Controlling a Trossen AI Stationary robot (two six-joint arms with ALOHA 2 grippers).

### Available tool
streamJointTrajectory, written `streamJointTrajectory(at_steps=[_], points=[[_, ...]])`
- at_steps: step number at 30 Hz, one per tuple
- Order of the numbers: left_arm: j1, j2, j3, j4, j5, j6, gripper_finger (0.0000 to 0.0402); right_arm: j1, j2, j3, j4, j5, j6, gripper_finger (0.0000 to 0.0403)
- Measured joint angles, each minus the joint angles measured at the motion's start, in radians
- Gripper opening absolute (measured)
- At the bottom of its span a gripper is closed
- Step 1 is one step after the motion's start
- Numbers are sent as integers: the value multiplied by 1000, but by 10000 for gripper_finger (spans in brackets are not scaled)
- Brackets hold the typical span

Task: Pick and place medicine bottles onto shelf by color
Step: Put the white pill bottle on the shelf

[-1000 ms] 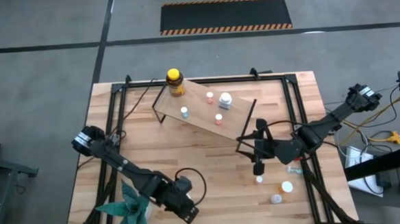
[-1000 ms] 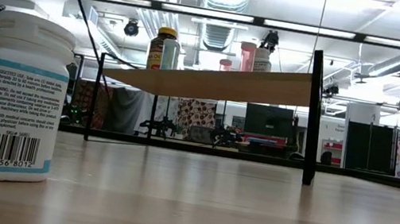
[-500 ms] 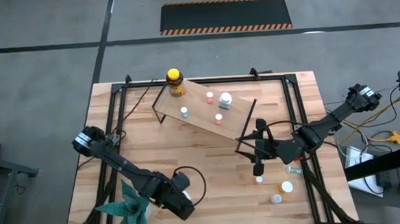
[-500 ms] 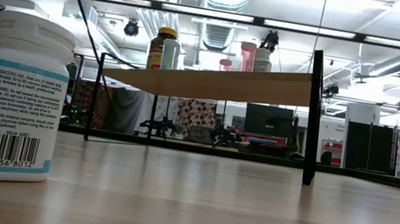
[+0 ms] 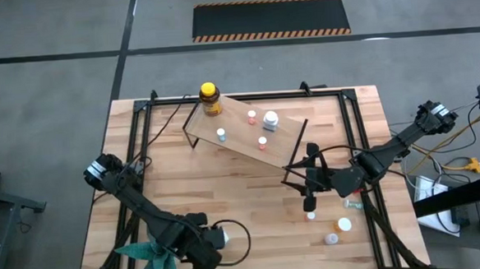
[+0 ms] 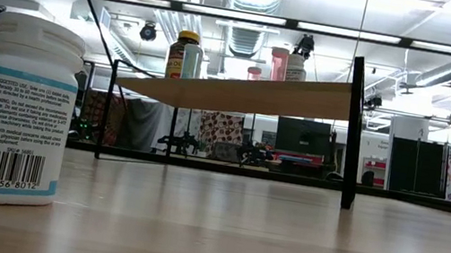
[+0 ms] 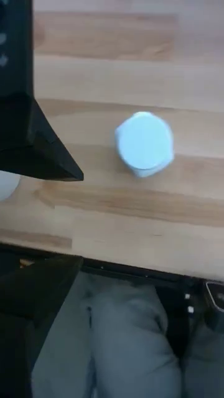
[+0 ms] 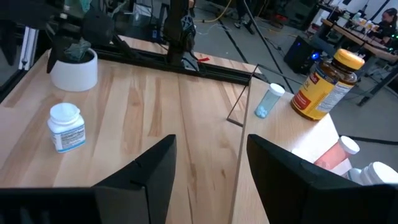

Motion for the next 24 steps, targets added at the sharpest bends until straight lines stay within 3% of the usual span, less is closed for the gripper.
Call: streamJointTrajectory(at_steps=[7, 12, 16, 19, 24], points=[[0, 0, 5, -19, 3, 369, 189, 0, 0, 0, -1, 0, 50, 187], [-1, -13, 18, -151, -128, 599, 189, 0, 0, 0, 0, 0, 68, 187], [1, -13, 10, -116, -226, 702, 189, -1, 0, 0, 0, 0, 68, 187], [16, 0, -8, -11, -230, 730, 190, -1, 0, 0, 0, 0, 73, 187], [22, 15, -41, 6, -224, 751, 190, 0, 0, 0, -1, 0, 73, 187]])
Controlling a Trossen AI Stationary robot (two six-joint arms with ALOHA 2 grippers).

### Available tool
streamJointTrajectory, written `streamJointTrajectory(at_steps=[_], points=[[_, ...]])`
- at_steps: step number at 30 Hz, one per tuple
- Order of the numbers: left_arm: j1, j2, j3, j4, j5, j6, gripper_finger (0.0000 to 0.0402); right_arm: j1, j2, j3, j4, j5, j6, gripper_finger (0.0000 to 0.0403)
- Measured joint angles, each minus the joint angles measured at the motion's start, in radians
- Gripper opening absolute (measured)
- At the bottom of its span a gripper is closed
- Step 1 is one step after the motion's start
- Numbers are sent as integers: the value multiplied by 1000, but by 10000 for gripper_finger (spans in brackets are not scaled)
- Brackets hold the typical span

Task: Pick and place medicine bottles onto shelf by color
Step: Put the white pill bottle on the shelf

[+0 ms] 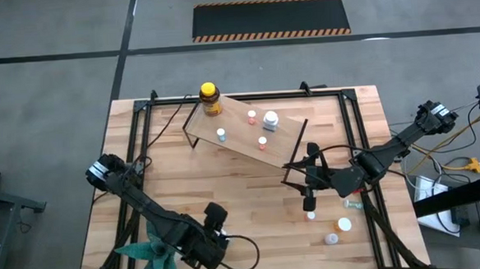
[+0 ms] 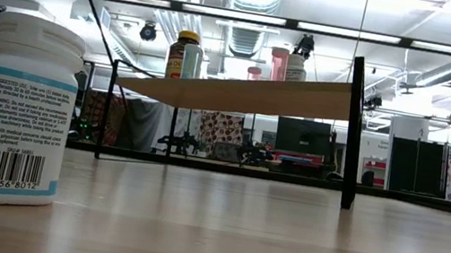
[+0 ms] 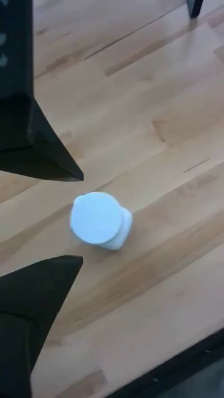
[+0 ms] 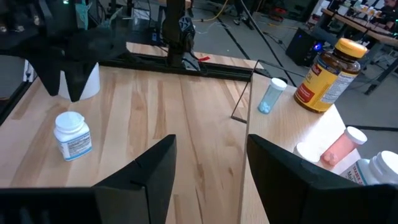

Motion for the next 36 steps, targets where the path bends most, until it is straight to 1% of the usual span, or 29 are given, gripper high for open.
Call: streamJointTrajectory(at_steps=[6, 12, 15, 17, 22, 36], points=[[6, 18, -9, 31, 5, 67, 196, 0, 0, 0, 0, 0, 0, 187], [6, 32, -24, 39, 3, 124, 243, 0, 0, 0, 0, 0, 20, 187], [6, 32, -63, 83, 48, 158, 259, 0, 0, 0, 0, 0, 28, 187], [6, 33, -92, 116, 65, 176, 262, 0, 0, 0, -1, 0, 35, 187], [19, 32, -129, 159, 48, 183, 263, 0, 0, 0, -1, 0, 48, 187], [23, 16, -117, 150, 50, 179, 263, 0, 0, 0, -2, 0, 47, 187]])
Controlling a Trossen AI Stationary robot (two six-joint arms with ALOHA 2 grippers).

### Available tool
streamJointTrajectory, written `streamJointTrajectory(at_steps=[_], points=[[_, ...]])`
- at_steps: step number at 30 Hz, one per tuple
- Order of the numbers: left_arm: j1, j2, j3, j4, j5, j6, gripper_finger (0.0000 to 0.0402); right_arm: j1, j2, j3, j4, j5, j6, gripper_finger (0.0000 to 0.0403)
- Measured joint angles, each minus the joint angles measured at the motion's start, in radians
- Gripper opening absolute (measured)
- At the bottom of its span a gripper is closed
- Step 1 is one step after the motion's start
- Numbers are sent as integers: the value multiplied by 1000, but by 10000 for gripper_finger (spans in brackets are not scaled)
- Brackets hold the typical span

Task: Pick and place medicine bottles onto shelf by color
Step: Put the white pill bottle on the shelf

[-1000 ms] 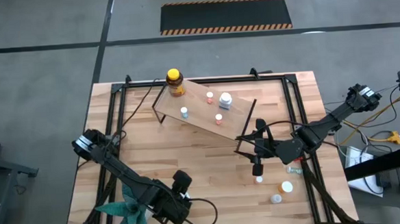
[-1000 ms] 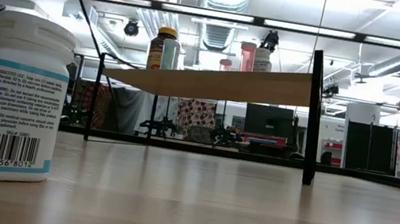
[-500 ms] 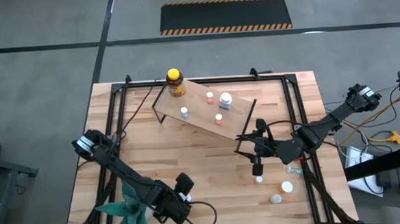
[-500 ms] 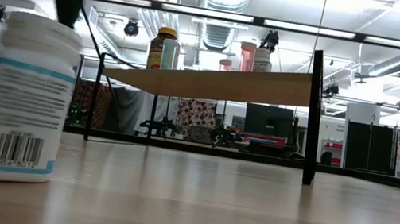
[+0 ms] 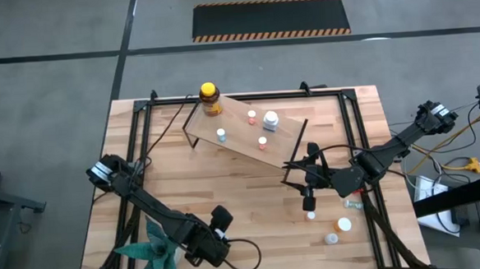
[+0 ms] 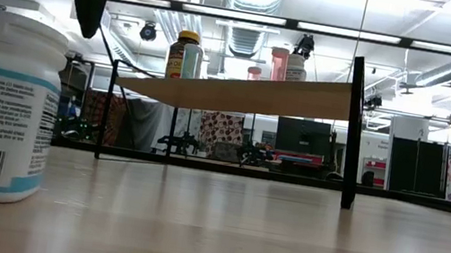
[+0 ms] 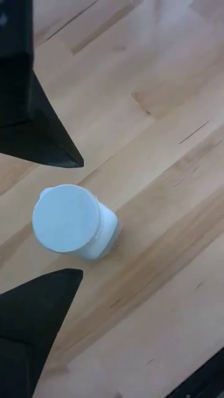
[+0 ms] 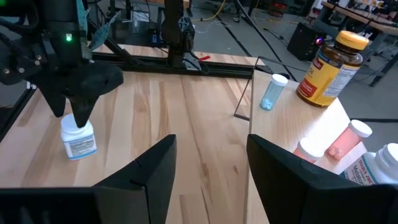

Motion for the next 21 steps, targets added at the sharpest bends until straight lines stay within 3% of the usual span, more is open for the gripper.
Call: streamJointTrajectory(at_steps=[12, 21], points=[[19, -1, -47, 9, 23, 74, 259, 0, 0, 0, -26, -1, 9, 187], [22, -1, -68, 28, 34, 105, 199, 0, 0, 0, -27, -1, 16, 187]])
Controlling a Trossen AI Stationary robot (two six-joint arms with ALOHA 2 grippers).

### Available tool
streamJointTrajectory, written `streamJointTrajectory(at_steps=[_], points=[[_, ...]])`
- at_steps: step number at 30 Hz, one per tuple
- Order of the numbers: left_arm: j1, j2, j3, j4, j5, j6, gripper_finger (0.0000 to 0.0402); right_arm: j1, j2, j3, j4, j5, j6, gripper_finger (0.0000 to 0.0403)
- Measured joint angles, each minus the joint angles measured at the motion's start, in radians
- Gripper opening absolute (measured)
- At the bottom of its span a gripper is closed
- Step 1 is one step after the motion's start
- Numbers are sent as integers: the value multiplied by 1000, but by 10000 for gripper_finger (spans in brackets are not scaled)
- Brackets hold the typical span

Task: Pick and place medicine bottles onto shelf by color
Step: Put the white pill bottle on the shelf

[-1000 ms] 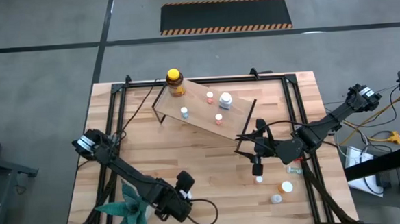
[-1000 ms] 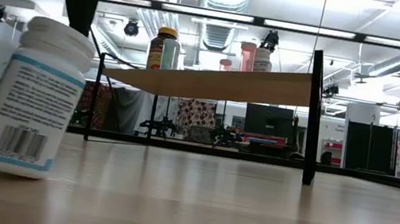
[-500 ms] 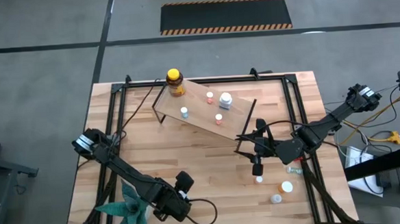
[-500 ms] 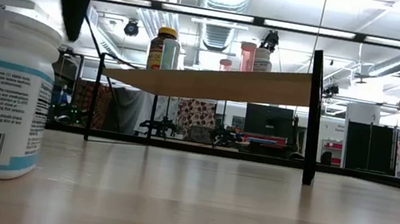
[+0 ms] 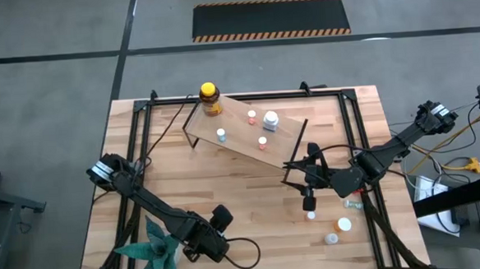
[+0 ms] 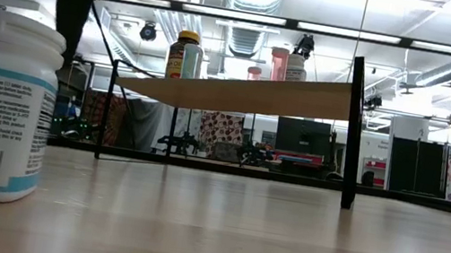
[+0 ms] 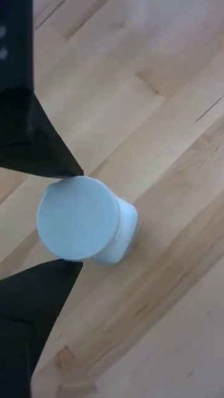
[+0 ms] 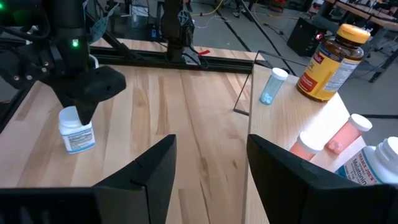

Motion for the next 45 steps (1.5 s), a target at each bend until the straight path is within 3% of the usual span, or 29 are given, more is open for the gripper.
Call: streamJointTrajectory(at_steps=[8, 19, 23, 30, 33, 37, 41, 45], points=[[0, 0, -5, 26, 5, -1, 151, 0, 0, 0, 0, 0, 1, 187], [41, -69, 102, -87, -26, -24, 141, 0, 0, 0, -25, -2, 10, 187], [132, -147, 155, -133, -45, -20, 141, 0, 0, 0, -25, -3, 10, 187], [389, -244, 232, -131, -46, 105, 135, 0, 0, 0, -25, -8, 9, 187], [485, -246, 255, -142, 39, 133, 119, 0, 0, 0, -33, -9, 9, 187], [517, -246, 229, -127, 281, 64, 95, 0, 0, 0, -87, -11, 43, 187], [449, -231, 118, -42, 258, -34, 71, 0, 0, 0, -164, -12, 97, 187], [373, -222, -7, 152, 123, -138, 54, 0, 0, 0, -201, -11, 114, 187]])
